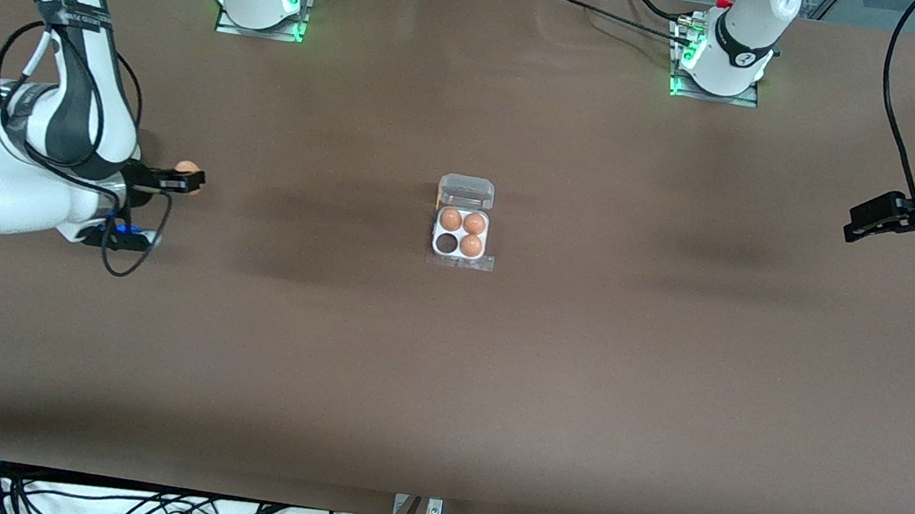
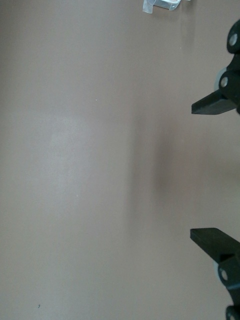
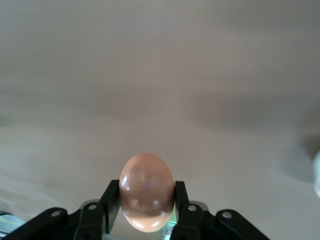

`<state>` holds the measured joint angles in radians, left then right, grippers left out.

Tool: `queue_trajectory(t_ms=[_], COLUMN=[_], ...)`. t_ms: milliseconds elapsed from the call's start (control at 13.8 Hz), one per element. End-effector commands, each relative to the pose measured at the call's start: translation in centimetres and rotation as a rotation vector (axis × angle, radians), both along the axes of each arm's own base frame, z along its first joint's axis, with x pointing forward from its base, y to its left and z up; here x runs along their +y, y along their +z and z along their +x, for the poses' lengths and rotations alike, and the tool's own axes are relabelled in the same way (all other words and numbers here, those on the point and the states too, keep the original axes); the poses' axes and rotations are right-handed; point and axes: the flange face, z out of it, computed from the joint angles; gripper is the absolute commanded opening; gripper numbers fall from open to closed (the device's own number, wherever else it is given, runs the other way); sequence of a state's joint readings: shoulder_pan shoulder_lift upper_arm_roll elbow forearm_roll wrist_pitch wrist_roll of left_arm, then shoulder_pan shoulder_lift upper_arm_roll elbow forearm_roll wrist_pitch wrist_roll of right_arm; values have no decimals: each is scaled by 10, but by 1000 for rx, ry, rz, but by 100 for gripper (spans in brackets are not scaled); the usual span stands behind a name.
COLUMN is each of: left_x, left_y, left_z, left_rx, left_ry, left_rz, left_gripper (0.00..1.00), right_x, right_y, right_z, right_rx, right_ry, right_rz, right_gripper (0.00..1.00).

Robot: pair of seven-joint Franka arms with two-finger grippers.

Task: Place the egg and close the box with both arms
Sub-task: 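Carry the egg with the right gripper toward the plastic carton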

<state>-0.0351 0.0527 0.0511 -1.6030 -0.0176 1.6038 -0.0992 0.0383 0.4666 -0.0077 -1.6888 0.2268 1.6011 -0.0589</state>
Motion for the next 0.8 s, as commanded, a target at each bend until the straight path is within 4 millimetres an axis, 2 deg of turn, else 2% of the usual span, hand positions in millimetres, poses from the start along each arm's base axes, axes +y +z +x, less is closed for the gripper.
queue_trajectory(t_ms=[0, 218, 508, 653, 725], left_x=[3, 6, 6, 6, 6], left_y=[6, 5, 3, 3, 2], left_z=[2, 2, 2, 2, 2], left_rx=[4, 6, 10, 10, 13], left_ry=[-17, -14, -14, -14, -14], left_rz=[-5, -5, -5, -5, -5], left_gripper=[100, 100, 100, 100, 100], right_x=[23, 61, 113, 127, 143], right_y=[6, 9, 14, 5, 3], right_z=[14, 17, 26, 34, 36], right_rx=[-7, -47, -186, -276, -336], right_ry=[-12, 7, 83, 128, 172], right_rz=[71, 133, 241, 336, 397], right_gripper=[34, 34, 34, 34, 34])
